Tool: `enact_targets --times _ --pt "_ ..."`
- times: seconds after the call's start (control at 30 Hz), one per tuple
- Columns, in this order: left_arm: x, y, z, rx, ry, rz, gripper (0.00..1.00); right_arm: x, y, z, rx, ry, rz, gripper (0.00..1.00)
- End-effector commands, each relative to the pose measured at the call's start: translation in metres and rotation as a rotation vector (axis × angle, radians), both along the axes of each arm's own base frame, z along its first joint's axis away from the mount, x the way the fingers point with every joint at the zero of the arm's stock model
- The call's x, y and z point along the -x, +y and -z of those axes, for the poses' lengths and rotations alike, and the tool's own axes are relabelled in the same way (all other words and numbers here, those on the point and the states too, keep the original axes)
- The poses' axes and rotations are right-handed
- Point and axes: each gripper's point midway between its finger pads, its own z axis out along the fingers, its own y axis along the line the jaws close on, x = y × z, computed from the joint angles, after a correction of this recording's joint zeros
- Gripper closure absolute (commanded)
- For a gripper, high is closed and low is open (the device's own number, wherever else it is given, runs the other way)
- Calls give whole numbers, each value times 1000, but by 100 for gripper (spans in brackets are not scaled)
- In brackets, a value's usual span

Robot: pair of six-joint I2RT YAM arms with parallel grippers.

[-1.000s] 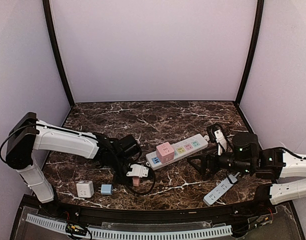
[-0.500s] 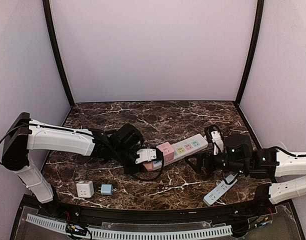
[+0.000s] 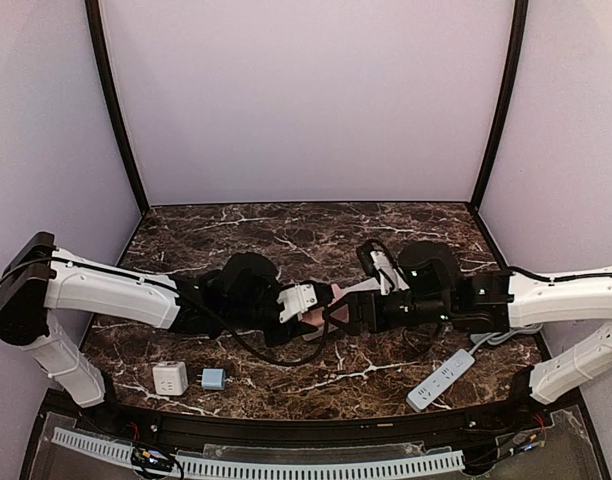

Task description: Insert the plug

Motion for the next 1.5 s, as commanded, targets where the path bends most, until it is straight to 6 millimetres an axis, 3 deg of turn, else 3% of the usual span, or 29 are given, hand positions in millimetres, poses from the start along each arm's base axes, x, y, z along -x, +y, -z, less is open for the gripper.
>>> enact_targets --times 0.0,0.2,0.43,0.73,0.83,1.1,1.47 --pt "15 -10 -41 124 -73 36 99 5 32 -11 -49 53 -101 10" --pt "25 -12 -55 190 -75 48 99 0 40 -14 -52 55 -97 23" --pt "36 -17 -55 214 -88 82 99 -2 43 -14 -52 59 -93 36" --pt "31 -19 -50 208 -119 58 99 -13 50 -2 16 72 -68 49" --pt "24 -17 -48 192 -141 27 99 -14 52 -2 22 76 -71 58" --pt "20 -14 -48 184 -170 11 99 -11 56 0 56 93 -101 51" --pt "15 -12 -42 158 -206 1 99 -11 55 14 118 98 -118 60"
